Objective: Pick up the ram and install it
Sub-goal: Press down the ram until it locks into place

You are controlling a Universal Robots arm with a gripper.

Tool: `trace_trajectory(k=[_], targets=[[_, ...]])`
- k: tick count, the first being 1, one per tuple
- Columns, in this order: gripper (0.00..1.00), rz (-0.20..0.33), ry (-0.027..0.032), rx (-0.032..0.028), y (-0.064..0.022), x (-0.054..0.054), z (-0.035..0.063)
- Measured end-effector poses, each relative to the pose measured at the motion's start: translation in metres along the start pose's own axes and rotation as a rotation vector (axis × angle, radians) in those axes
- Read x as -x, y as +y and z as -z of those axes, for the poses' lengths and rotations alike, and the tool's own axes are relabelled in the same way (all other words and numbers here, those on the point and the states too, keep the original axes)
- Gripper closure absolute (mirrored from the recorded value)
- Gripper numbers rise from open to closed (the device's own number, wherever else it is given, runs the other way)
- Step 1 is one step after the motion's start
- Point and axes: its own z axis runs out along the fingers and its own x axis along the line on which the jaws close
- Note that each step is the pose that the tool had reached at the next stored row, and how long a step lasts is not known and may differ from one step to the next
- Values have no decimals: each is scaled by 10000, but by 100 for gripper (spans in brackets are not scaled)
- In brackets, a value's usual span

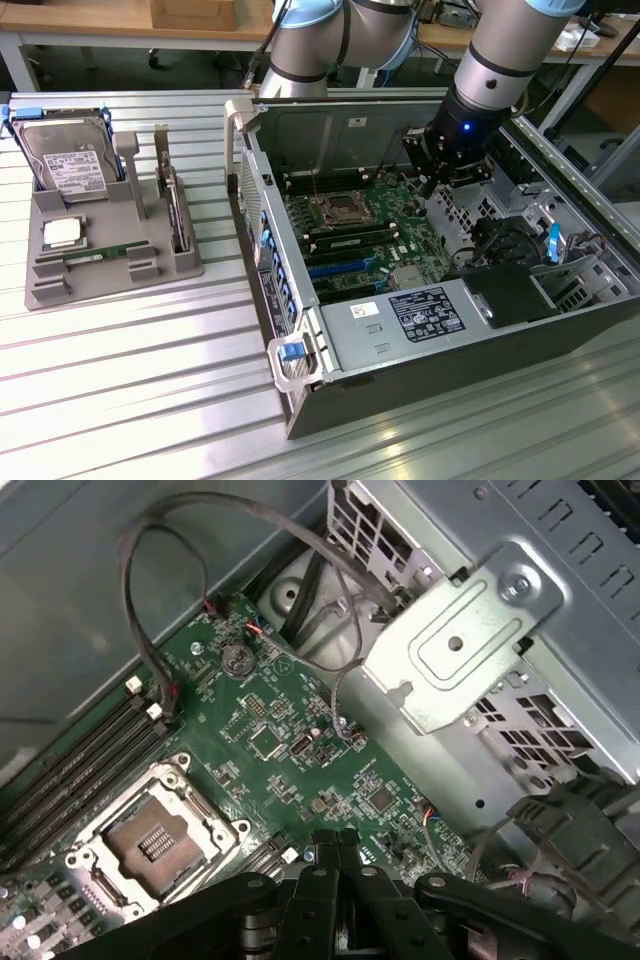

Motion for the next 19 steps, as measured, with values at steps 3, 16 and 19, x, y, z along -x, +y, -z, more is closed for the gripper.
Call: trace_trajectory(k=[3, 16, 19], targets=[[89, -920, -87, -3, 0, 0, -1], [89, 4466, 258, -153, 0, 0, -4], [89, 5592, 343, -159, -1, 0, -5]])
